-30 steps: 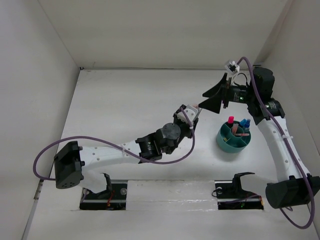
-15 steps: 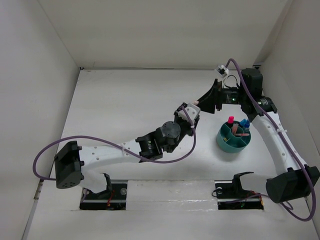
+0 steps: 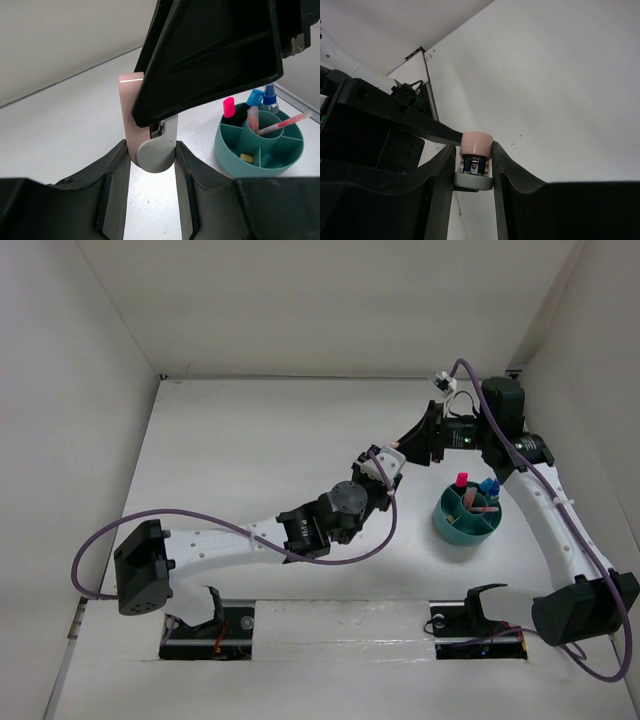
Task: Sort the stationery into containers
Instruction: Pass the stationery from the left arm to the right, then place the stationery into the container
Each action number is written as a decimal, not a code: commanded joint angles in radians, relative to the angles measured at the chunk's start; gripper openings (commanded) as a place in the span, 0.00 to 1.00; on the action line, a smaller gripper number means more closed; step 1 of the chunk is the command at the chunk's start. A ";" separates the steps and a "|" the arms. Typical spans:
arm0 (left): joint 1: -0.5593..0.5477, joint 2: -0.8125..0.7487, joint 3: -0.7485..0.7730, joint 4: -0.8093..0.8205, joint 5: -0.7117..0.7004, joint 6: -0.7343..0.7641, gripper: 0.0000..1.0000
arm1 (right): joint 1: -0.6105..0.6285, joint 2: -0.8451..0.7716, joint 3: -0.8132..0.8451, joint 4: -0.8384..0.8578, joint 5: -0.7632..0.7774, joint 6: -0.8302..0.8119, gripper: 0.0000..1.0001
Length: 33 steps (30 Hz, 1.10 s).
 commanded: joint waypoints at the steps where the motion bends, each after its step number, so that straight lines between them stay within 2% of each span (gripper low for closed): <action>1: -0.003 -0.010 0.063 0.055 0.011 -0.012 0.21 | 0.006 -0.025 0.029 -0.030 0.023 -0.089 0.00; 4: -0.003 -0.001 0.063 0.005 0.031 -0.037 0.57 | 0.006 -0.034 0.041 -0.057 0.051 -0.147 0.00; 5: -0.003 -0.001 0.063 -0.008 0.040 -0.047 0.84 | 0.006 -0.034 0.041 -0.075 0.051 -0.184 0.00; 6: -0.003 -0.001 0.063 -0.018 0.050 -0.057 0.95 | 0.006 -0.034 0.041 -0.084 0.060 -0.201 0.00; 7: -0.003 -0.001 0.063 -0.028 0.050 -0.079 1.00 | -0.020 -0.034 0.050 -0.098 0.060 -0.221 0.00; 11: -0.003 -0.033 0.018 -0.049 0.089 -0.130 1.00 | -0.098 0.009 0.110 -0.254 0.034 -0.400 0.00; 14: -0.003 -0.091 -0.037 -0.087 0.106 -0.175 1.00 | -0.181 0.041 0.174 -0.461 0.025 -0.633 0.00; 15: -0.003 -0.108 -0.068 -0.101 0.106 -0.210 1.00 | -0.201 0.056 0.191 -0.597 0.025 -0.786 0.00; 17: -0.003 -0.167 -0.100 -0.142 0.087 -0.250 1.00 | -0.264 0.067 0.216 -0.734 0.025 -0.943 0.00; 18: -0.003 -0.203 -0.126 -0.161 0.062 -0.288 1.00 | -0.284 0.067 0.225 -0.862 0.025 -1.100 0.00; 19: -0.003 -0.204 -0.137 -0.182 0.044 -0.308 1.00 | -0.304 0.067 0.225 -0.906 0.025 -1.161 0.00; 24: -0.013 -0.297 -0.146 -0.366 -0.064 -0.422 1.00 | -0.442 0.015 0.112 -0.907 0.151 -1.266 0.00; 29: -0.013 -0.345 -0.135 -0.558 -0.122 -0.511 1.00 | -0.474 -0.069 -0.008 -0.907 0.237 -1.365 0.00; 33: -0.013 -0.391 -0.146 -0.637 -0.142 -0.551 1.00 | -0.526 -0.109 -0.071 -0.907 0.269 -1.447 0.00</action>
